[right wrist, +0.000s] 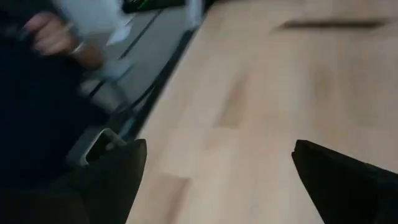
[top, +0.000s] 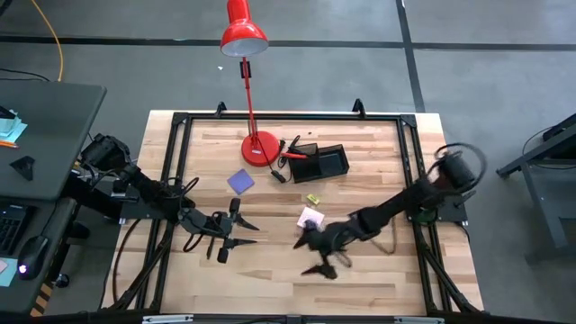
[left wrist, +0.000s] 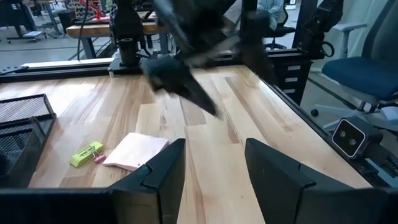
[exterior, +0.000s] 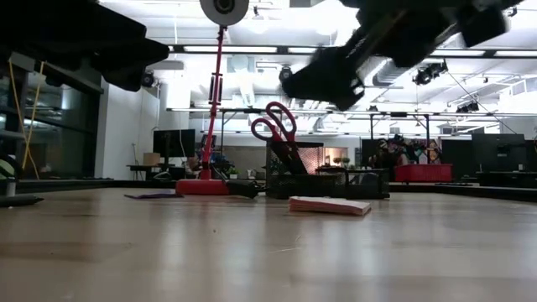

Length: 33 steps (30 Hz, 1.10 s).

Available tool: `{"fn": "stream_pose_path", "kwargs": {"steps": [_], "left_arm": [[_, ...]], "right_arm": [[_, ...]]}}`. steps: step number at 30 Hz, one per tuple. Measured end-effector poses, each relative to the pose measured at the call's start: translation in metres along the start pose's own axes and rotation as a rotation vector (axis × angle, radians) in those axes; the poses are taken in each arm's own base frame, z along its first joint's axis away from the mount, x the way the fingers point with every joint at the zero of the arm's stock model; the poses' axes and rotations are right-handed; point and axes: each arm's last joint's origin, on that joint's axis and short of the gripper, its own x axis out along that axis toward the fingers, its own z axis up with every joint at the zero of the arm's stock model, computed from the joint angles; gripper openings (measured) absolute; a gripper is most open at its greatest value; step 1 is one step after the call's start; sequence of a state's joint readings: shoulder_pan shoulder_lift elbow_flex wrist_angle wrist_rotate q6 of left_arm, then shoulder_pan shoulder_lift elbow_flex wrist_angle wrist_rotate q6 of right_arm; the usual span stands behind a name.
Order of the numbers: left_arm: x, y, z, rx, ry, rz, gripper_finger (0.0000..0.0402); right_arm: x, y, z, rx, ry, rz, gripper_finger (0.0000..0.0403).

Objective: Pick and place office supplies into organizer
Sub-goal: Put the pink sticky notes into the black desk organizer

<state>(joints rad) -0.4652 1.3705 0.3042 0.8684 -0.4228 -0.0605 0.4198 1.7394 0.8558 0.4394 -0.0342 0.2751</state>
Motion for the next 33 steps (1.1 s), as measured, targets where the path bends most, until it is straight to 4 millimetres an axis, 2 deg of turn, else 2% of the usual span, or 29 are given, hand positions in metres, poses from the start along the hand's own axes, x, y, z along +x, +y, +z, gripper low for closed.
{"fn": "stream_pose_path", "kwargs": {"steps": [4,9,12,16,22,28,33], "left_arm": [[0.0,0.0,0.0,-0.002,-0.004,0.0,0.0159],[0.0,0.0,0.0,0.003,-0.004,0.0,0.0159],[0.0,0.0,0.0,0.003,-0.004,0.0,0.0159],[0.0,0.0,0.0,0.002,-0.004,0.0,0.0159],[0.0,0.0,0.0,0.002,-0.004,0.0,0.0159],[0.0,0.0,0.0,0.002,-0.003,0.0,0.0159],[0.0,0.0,0.0,0.003,-0.001,0.004,0.0159]], "right_arm": [[-0.04,-0.01,-0.011,0.048,-0.156,-0.205,0.0392],[-0.067,-0.008,-0.022,0.117,-0.331,-0.134,0.0394],[-0.069,-0.011,-0.036,0.114,-0.307,-0.22,0.0391],[-0.07,-0.014,-0.036,0.176,-0.352,-0.326,0.0391],[-0.07,-0.016,-0.038,0.228,-0.36,-0.38,0.0393],[-0.071,-0.023,-0.049,0.317,-0.33,-0.555,0.0393],[-0.07,-0.027,-0.056,0.373,-0.308,-0.617,0.0394]]}}
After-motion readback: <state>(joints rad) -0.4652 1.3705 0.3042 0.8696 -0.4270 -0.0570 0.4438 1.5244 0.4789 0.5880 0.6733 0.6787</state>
